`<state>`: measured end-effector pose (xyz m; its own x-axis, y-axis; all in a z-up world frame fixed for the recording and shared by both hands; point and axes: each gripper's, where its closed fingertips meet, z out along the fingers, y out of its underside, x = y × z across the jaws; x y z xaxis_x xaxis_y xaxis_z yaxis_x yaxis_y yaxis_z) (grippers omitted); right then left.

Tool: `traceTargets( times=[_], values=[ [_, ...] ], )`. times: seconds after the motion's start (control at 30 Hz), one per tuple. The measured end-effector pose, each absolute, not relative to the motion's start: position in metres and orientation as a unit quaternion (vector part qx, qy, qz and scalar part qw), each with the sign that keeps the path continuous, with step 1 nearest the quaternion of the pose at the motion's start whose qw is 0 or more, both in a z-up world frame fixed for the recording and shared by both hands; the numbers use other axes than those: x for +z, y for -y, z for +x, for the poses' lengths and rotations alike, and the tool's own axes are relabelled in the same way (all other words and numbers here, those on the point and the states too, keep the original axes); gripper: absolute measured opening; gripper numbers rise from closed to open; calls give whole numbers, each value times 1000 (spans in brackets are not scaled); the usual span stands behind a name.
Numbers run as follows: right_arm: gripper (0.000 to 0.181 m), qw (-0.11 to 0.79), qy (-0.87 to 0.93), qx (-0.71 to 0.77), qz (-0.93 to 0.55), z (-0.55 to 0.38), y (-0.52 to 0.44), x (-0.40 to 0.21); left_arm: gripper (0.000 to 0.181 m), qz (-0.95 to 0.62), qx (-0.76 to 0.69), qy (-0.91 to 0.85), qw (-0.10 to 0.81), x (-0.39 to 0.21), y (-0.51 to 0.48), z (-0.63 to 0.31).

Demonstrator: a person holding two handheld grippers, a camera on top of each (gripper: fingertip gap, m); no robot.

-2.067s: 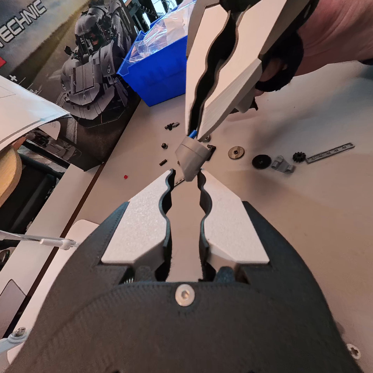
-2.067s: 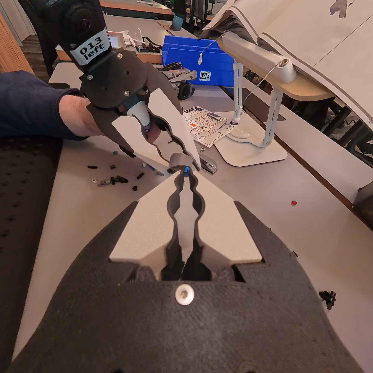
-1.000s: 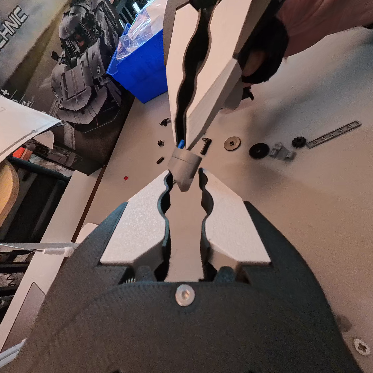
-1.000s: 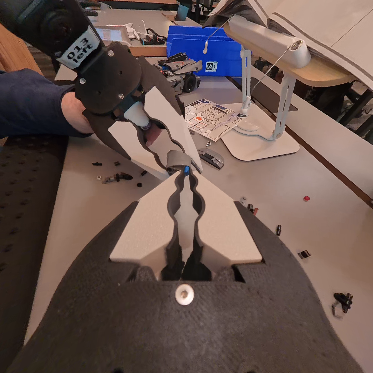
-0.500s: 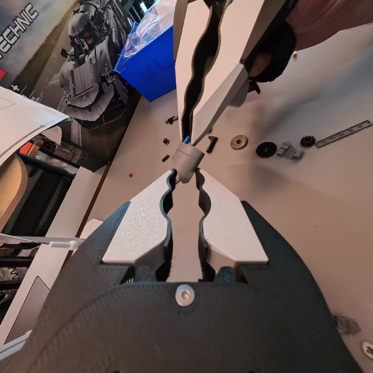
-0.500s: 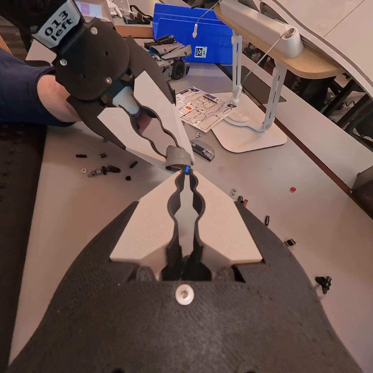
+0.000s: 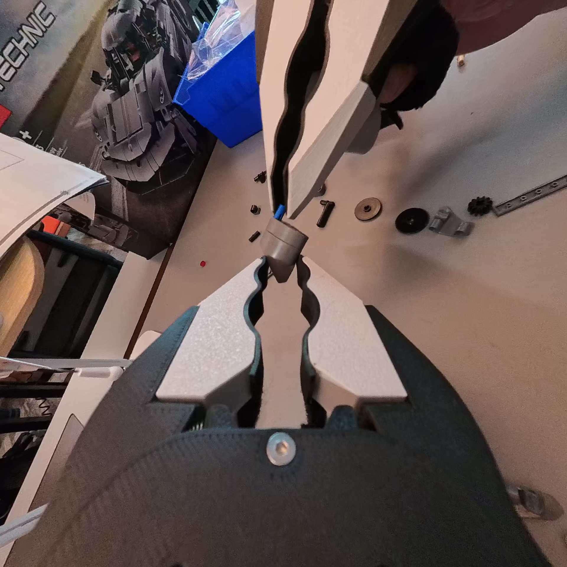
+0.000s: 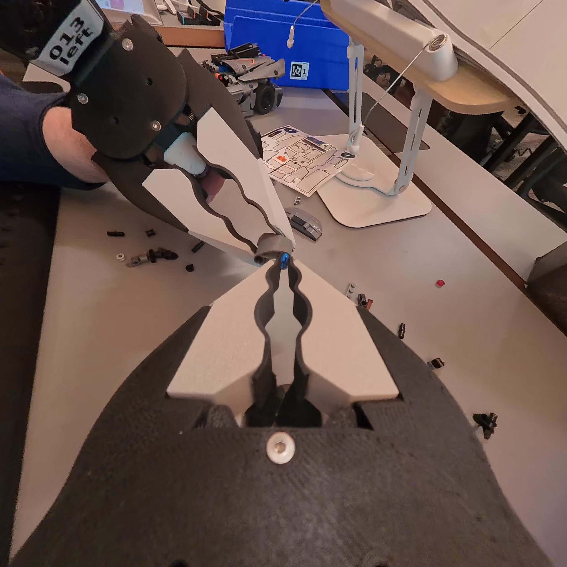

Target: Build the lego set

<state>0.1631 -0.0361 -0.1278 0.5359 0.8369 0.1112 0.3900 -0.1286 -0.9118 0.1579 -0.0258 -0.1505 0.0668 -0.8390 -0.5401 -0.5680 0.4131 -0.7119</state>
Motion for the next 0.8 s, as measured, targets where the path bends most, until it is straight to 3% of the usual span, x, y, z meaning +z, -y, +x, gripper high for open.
traceTargets(
  times=[0.8],
  values=[
    [3, 497, 414, 251, -720, 164, 36, -127, 14, -533, -183, -655, 502, -144, 28, 157]
  ],
)
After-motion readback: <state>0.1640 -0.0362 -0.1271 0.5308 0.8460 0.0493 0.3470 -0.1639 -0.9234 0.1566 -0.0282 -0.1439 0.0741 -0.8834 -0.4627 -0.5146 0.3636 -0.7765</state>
